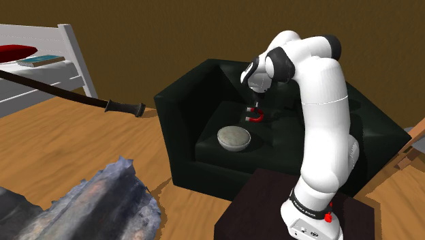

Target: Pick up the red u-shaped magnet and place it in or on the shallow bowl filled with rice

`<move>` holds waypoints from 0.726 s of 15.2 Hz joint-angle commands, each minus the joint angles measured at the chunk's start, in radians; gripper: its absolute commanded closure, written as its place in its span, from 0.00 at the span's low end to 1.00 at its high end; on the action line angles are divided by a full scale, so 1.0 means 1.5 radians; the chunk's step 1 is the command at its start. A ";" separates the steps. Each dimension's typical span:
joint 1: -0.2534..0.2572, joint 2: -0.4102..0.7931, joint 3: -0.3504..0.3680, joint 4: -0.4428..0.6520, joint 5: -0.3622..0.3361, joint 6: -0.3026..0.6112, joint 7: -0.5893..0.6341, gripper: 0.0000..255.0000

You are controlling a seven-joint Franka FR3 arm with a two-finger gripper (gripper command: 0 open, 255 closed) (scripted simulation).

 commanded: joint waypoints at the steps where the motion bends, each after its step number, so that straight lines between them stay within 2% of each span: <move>1: 0.000 0.000 0.000 0.000 0.000 0.000 0.000 1.00; 5: 0.000 0.000 0.000 0.000 0.000 0.000 0.000 1.00; 11: 0.014 -0.033 -0.018 0.012 -0.029 -0.039 0.018 1.00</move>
